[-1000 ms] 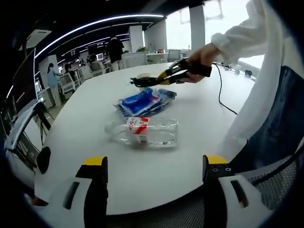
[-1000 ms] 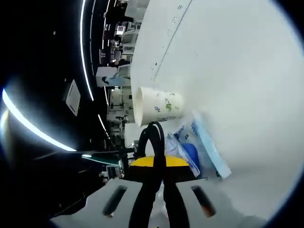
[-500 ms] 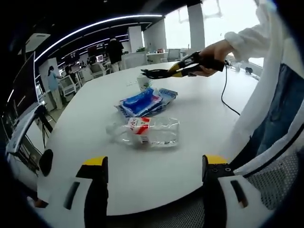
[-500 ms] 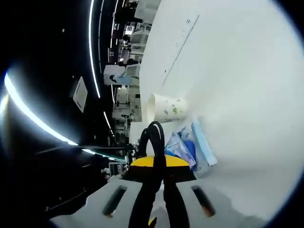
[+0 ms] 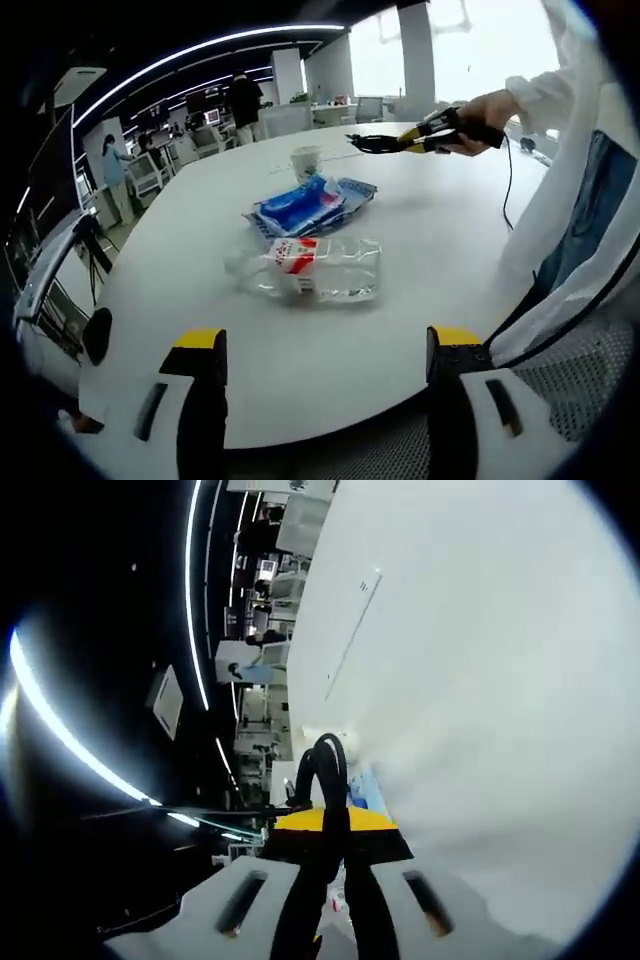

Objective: Arrange the tabletop items into an orderly group along one side of the table until the central work area is clear of visible clutter.

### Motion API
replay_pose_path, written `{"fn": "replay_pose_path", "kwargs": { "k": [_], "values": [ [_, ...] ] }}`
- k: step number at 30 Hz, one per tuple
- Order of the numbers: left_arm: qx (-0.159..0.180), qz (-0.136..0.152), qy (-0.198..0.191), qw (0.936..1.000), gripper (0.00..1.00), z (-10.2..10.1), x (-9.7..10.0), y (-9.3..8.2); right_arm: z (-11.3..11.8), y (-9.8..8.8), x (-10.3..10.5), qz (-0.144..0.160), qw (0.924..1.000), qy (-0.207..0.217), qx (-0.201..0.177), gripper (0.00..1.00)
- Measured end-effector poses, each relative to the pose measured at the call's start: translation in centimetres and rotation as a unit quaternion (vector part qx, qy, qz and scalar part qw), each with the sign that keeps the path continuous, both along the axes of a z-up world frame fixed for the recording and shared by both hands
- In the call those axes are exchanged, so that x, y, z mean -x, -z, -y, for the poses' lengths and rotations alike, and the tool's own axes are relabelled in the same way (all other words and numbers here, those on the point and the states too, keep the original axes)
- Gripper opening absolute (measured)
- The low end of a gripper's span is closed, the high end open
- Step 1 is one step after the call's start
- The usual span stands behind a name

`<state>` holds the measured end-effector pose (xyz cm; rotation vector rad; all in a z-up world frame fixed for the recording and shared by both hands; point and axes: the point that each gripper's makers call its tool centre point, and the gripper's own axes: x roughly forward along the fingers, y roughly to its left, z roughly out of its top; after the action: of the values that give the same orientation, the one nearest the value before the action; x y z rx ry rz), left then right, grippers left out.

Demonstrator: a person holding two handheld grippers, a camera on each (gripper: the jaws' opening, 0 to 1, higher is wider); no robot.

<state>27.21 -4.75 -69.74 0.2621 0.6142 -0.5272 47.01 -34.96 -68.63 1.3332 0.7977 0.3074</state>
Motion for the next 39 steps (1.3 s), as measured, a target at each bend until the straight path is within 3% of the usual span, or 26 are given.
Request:
{"fn": "replay_pose_path", "kwargs": {
  "k": [13,28,29,30,31,35,39],
  "values": [
    [-0.014,-0.006,0.002,0.9999,0.80,-0.3,0.2,0.6,2.8,1.4,-0.8,-0.009,0.9982,0.060,0.000,0.01],
    [-0.017,-0.017,0.005,0.9997,0.78,-0.5,0.3,1.1,3.5,3.3,-2.5,-0.017,0.9949,0.096,0.028,0.01],
    [-0.019,-0.017,0.005,0.9997,0.78,-0.5,0.3,1.2,5.8,2.9,-0.1,-0.004,0.9934,0.114,0.010,0.01],
    [-0.019,-0.018,0.005,0.9996,0.78,-0.5,0.3,1.2,8.4,3.4,3.5,-0.003,0.9934,0.114,0.012,0.02],
    [-0.019,-0.018,0.006,0.9996,0.78,-0.6,0.3,1.3,7.9,3.1,4.4,0.001,0.9949,0.098,0.027,0.02],
    [-0.020,-0.018,0.005,0.9996,0.78,-0.9,0.1,1.5,6.9,3.0,5.0,-0.007,0.9964,0.081,0.023,0.02],
    [-0.027,-0.022,0.008,0.9994,0.78,-0.9,0.2,1.8,7.1,4.5,5.0,-0.020,0.9969,0.066,0.038,0.02]
  ]
}}
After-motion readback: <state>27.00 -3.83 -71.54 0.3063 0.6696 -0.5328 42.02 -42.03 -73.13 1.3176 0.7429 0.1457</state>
